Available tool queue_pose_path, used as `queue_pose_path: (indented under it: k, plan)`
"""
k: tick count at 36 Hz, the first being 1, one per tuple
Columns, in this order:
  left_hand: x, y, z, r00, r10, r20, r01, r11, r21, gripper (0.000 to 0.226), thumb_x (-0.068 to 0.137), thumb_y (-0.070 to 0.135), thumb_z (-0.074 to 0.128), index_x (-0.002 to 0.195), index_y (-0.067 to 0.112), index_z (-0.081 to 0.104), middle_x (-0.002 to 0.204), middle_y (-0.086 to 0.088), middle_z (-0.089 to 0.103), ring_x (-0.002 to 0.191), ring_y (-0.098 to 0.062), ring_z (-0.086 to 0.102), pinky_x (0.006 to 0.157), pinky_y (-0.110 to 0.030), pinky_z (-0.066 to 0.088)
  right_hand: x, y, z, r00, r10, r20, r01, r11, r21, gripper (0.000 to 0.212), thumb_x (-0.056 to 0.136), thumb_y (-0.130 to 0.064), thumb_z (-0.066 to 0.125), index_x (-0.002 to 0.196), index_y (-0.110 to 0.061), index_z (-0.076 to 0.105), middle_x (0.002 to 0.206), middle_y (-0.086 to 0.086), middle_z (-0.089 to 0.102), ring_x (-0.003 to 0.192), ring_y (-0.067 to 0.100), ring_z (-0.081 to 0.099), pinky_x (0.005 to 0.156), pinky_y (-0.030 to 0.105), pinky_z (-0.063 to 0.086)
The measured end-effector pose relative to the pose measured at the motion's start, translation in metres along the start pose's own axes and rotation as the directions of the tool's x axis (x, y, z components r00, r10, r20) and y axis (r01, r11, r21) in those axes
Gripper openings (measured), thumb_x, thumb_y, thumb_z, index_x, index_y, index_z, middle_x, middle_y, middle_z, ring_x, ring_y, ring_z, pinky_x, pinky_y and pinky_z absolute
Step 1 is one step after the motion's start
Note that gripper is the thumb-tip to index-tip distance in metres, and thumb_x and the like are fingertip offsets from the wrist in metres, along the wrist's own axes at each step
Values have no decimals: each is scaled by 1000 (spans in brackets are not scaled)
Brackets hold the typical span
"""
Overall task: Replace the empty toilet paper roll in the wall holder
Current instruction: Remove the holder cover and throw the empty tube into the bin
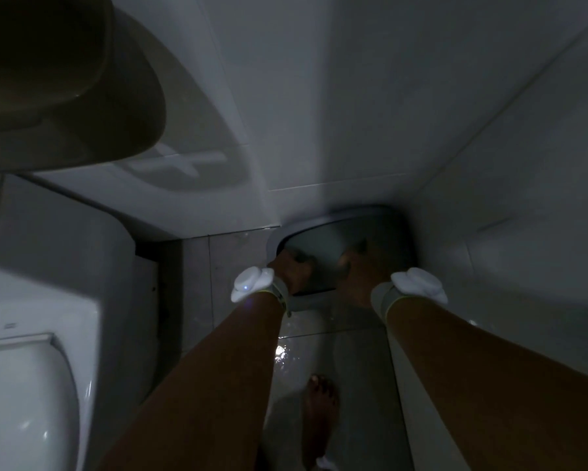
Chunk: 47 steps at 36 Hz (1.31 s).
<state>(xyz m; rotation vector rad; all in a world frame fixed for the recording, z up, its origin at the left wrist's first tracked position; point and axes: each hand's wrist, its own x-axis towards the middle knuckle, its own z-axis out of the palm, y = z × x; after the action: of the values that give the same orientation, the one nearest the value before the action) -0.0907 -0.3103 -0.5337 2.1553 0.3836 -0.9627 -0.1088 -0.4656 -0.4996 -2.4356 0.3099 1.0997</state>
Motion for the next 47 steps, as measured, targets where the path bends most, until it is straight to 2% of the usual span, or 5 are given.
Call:
queue_pose_path:
  k: [4, 8, 13, 43, 47]
  plan:
    - [-3, 0, -9, 1000, -1, 12, 1, 1000, 10, 42, 92, 37, 56, 125, 12, 61, 126, -12, 62, 115, -32, 58, 99, -32, 45, 2, -5, -1, 998, -39, -41, 38, 999, -20, 6, 99, -10, 46, 102, -14, 51, 121, 19, 47, 90, 22, 46, 69, 19, 34]
    - [1, -5, -8, 1000, -7, -7, 7, 1000, 17, 54, 81, 53, 56, 117, 14, 64, 120, -12, 65, 103, -31, 64, 92, -43, 53, 3, -7, 3, 996, 46, -70, -37, 992, 119, 48, 93, -16, 53, 138, -3, 42, 142, 20, 45, 126, 32, 47, 100, 30, 38]
    - [-11, 4, -11, 1000, -20, -21, 21, 1000, 19, 42, 92, 36, 54, 123, 8, 60, 121, -17, 63, 108, -35, 62, 94, -41, 51, 2, -11, 0, 994, 107, -30, -102, 987, 125, 60, 94, -16, 54, 147, -1, 30, 143, 21, 41, 129, 34, 45, 97, 24, 37]
    - [-158, 74, -137, 997, -6, -82, 1, 998, -70, 44, 94, 30, 52, 130, 4, 55, 131, -16, 55, 106, -35, 64, 68, -38, 62, -126, -102, -98, 989, -82, -127, 66, 990, -128, 58, 93, -38, 53, 140, -6, 40, 145, 19, 41, 132, 35, 45, 106, 36, 39]
    - [-193, 94, -167, 988, -23, -150, 2, 990, -141, 38, 94, 29, 49, 119, 2, 59, 111, -15, 59, 103, -36, 65, 85, -49, 57, -155, -132, -121, 983, -102, -151, 84, 989, -120, 59, 89, -41, 55, 138, -10, 44, 143, 16, 45, 129, 33, 48, 106, 36, 42]
